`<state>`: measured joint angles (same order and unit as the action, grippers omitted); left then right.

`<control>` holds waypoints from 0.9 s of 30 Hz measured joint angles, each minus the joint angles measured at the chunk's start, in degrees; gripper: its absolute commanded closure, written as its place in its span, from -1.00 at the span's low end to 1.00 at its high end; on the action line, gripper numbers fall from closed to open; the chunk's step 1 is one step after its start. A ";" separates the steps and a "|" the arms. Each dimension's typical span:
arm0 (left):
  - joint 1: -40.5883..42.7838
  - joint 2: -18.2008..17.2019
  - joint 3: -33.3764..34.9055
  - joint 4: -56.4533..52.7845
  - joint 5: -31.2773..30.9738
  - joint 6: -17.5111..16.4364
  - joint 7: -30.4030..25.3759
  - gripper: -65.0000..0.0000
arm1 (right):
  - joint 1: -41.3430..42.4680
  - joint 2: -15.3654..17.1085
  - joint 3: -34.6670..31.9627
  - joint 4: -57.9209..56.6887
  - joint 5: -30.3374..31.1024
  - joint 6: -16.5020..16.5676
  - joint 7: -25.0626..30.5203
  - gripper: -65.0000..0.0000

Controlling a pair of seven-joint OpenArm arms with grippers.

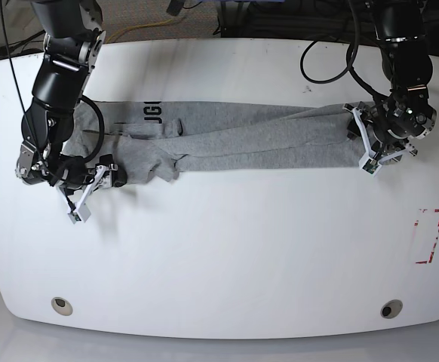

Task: Fold the T-shirt properly
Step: 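Release and regrasp the folded shirt ends with both grippers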

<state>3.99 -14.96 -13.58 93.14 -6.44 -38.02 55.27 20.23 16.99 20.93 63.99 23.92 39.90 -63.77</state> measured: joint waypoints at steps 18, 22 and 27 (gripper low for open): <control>-0.02 -0.02 0.35 -0.07 0.04 -0.02 -0.02 -0.01 | -4.09 -1.44 -0.94 15.72 0.44 -0.22 -2.91 1.00; -0.04 -0.02 0.37 -0.42 0.02 0.00 -0.13 -0.01 | -8.55 -1.62 -1.01 23.02 0.74 0.02 -4.61 1.00; -0.24 -0.17 0.28 -2.71 -0.59 -0.02 -1.09 -0.01 | -13.49 -2.05 3.85 27.36 0.92 0.20 -4.90 1.00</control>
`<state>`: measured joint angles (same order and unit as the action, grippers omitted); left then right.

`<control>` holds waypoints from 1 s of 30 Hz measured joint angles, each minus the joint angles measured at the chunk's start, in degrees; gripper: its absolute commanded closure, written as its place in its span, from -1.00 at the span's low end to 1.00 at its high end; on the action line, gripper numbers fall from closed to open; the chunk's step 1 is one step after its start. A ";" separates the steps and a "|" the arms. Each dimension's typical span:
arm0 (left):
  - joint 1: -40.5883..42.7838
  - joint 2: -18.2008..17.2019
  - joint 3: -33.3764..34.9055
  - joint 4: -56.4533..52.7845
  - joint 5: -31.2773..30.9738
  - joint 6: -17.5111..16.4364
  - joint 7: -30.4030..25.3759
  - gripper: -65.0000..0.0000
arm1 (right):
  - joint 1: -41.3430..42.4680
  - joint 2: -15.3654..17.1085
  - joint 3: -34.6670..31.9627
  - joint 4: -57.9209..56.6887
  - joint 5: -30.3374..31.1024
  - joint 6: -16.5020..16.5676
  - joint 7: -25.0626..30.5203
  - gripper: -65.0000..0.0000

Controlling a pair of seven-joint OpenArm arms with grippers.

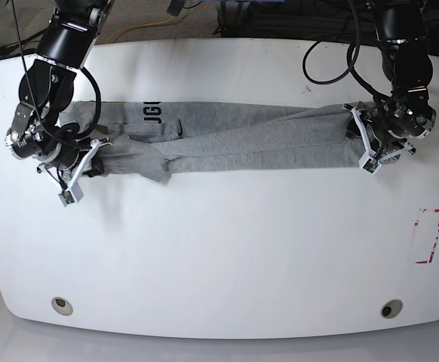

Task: Fold the T-shirt properly
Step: 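Release and regrasp the folded shirt ends with both grippers, then press and straighten the folded shirt ends with both grippers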

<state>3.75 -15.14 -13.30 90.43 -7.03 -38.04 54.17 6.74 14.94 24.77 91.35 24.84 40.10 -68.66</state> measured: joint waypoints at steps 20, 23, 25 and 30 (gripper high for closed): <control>-1.79 -0.68 -0.59 2.73 -5.51 -0.37 1.42 -0.03 | -6.29 1.18 9.20 5.07 1.46 -0.15 -0.33 -0.45; -2.14 -0.59 -3.04 4.92 -9.90 -0.37 1.36 -0.10 | -6.73 0.20 9.14 8.79 5.16 -0.42 -4.20 -0.45; -2.08 -0.68 -4.66 6.43 -11.87 -0.37 1.51 -0.25 | -6.99 -0.57 8.87 9.42 8.87 -0.35 -5.84 -0.45; -1.66 -0.68 -7.74 8.81 -18.47 0.04 2.01 -0.52 | -8.81 -3.69 8.48 8.85 12.81 -0.37 -6.82 -0.45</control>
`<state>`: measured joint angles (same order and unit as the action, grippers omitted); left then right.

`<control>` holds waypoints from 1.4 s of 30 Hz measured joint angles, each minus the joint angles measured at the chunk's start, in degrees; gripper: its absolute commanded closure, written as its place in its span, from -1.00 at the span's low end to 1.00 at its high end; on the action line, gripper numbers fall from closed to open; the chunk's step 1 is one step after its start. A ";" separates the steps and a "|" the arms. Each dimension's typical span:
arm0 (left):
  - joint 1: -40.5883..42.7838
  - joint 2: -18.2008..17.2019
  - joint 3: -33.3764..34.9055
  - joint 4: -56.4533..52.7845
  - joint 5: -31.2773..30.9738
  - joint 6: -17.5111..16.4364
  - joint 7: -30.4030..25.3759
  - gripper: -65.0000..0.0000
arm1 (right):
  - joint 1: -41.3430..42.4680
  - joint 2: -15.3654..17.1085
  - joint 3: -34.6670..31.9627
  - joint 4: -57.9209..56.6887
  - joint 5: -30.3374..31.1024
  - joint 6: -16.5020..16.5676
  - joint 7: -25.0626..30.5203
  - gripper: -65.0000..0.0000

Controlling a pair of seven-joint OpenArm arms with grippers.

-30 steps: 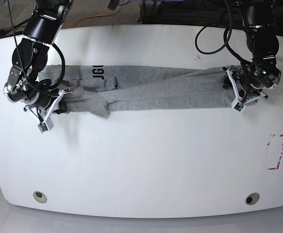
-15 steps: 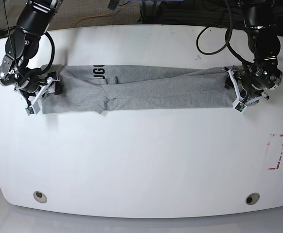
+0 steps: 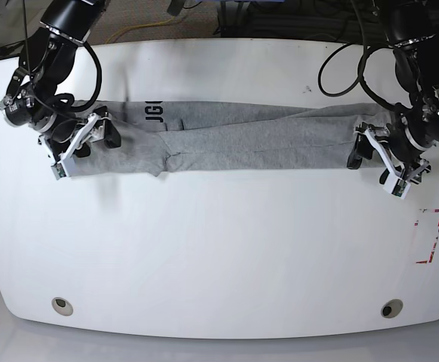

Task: Fold the T-shirt properly
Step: 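Press and straighten the folded shirt ends with both grippers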

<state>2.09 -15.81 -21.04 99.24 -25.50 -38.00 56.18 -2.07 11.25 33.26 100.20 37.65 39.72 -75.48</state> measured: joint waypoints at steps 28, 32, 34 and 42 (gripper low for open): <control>3.65 0.17 -17.49 -17.44 -15.47 0.24 7.48 -0.53 | -0.17 1.64 -12.61 -15.89 1.22 0.42 12.09 -0.45; 4.00 0.15 -17.55 -18.58 -14.69 0.26 8.00 -0.52 | -0.17 1.62 -12.57 -15.89 1.20 0.42 12.07 -0.45; 3.74 0.07 -17.75 -19.41 -14.34 0.26 7.85 -0.53 | -0.20 1.62 -12.57 -15.89 1.22 0.42 12.09 -0.45; 3.65 -0.28 -17.99 -19.56 -12.66 0.24 7.21 -0.53 | -0.17 1.62 -12.57 -15.89 1.20 0.39 12.07 -0.45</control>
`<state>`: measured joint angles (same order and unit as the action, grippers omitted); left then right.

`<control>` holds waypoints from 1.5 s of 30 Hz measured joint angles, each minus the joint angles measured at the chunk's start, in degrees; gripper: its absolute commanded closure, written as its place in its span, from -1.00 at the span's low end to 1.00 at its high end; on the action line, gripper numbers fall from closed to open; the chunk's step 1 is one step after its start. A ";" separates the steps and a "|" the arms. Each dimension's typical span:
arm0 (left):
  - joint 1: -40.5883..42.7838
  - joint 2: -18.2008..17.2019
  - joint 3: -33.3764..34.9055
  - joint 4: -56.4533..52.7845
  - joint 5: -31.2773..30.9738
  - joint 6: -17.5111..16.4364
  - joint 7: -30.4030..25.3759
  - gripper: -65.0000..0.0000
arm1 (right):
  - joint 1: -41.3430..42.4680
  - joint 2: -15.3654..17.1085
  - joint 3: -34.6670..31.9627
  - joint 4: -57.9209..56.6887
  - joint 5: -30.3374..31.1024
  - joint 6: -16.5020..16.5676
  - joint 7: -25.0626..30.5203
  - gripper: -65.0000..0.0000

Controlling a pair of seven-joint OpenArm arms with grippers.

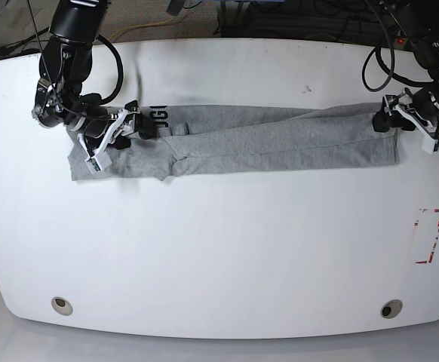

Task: Fold the T-shirt properly
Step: 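Press and straighten the folded shirt ends with both grippers, then fold the strip end held by the left gripper toward the right gripper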

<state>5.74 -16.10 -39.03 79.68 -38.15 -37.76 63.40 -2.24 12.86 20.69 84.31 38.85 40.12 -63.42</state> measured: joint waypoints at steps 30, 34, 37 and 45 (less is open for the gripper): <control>2.10 2.60 4.50 14.78 3.85 -0.46 3.21 0.83 | -0.02 -0.02 0.11 0.04 0.20 0.02 -0.07 -0.45; 2.03 2.23 4.63 25.86 2.82 -0.46 5.79 0.83 | -0.02 -0.02 0.09 0.04 0.20 0.00 -0.17 -0.45; 1.95 1.77 7.69 29.07 0.09 -0.44 9.11 0.83 | -0.02 0.00 0.09 0.04 0.20 0.00 -0.17 -0.45; -3.32 2.60 19.06 29.75 -8.00 -0.04 13.20 0.81 | 0.00 -0.20 0.13 0.04 0.20 0.00 -0.20 -0.45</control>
<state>2.42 -13.50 -19.97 109.43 -46.15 -37.80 76.60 -2.24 12.67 20.82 84.36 39.05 40.12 -63.61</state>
